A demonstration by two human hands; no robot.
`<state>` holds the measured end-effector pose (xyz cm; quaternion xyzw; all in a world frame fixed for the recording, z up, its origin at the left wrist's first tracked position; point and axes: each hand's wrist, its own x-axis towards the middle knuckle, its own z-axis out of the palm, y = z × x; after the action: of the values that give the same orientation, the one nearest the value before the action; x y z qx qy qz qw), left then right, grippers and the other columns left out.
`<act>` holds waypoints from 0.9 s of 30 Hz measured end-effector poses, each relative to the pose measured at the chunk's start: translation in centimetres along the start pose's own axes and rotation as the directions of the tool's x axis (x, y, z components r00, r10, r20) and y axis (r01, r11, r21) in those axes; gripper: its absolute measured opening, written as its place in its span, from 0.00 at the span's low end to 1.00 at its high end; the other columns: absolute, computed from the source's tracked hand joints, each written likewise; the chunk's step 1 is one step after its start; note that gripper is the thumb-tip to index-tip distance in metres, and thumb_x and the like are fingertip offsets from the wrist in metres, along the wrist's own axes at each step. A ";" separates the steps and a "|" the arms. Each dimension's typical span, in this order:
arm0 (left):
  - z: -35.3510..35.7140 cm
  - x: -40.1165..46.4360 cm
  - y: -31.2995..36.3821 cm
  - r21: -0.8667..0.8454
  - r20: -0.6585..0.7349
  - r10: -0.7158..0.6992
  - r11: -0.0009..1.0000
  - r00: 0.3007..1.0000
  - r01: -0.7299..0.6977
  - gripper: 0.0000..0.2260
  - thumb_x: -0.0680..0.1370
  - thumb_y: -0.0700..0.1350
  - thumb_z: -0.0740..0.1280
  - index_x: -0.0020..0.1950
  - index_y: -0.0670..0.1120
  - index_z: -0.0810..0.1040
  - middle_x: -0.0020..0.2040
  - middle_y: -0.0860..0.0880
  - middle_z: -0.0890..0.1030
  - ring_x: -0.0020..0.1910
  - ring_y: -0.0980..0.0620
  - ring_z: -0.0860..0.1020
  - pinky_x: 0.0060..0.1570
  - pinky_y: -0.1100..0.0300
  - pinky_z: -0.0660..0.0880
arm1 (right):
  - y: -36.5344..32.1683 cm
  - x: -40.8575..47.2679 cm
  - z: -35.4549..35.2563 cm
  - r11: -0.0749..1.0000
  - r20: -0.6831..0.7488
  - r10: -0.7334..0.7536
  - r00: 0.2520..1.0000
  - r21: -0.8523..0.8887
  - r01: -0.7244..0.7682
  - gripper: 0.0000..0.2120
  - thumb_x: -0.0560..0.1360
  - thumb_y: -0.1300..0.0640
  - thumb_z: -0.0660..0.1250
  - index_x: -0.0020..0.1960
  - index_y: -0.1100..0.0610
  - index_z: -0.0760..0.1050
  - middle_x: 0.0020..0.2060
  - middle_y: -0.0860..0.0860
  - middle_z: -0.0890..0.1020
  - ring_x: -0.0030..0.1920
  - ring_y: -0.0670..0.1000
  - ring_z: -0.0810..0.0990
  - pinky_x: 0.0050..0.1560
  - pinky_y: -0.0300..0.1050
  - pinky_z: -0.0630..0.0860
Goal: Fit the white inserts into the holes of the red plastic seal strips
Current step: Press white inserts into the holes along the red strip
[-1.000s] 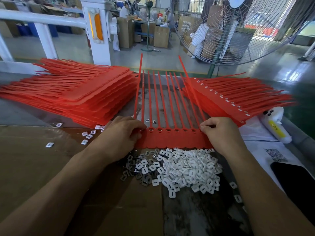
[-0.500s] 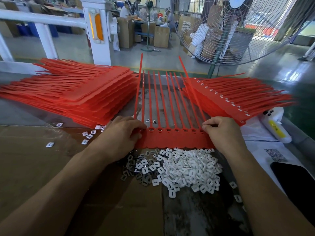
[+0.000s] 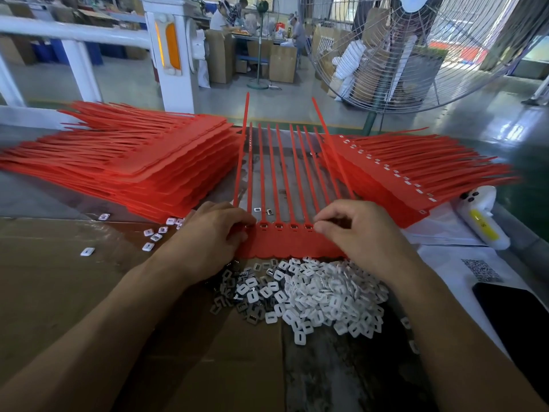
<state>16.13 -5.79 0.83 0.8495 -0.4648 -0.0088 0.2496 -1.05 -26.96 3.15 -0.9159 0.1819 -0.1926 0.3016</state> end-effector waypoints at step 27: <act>0.1 0.0 0.1 0.028 -0.012 0.008 1.000 1.000 -0.008 0.15 0.81 0.47 0.66 0.68 0.56 0.77 0.64 0.56 0.77 0.66 0.51 0.69 0.68 0.44 0.68 | -5.5 -1.3 5.7 0.966 0.216 -0.148 0.965 -0.177 0.188 0.06 0.76 0.45 0.74 0.47 0.45 0.81 0.44 0.40 0.77 0.45 0.42 0.76 0.46 0.40 0.73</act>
<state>16.01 -5.87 0.76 0.8510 -0.4669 0.0037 0.2406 1.64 -19.46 2.03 -0.9680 0.0898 -0.1055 0.2093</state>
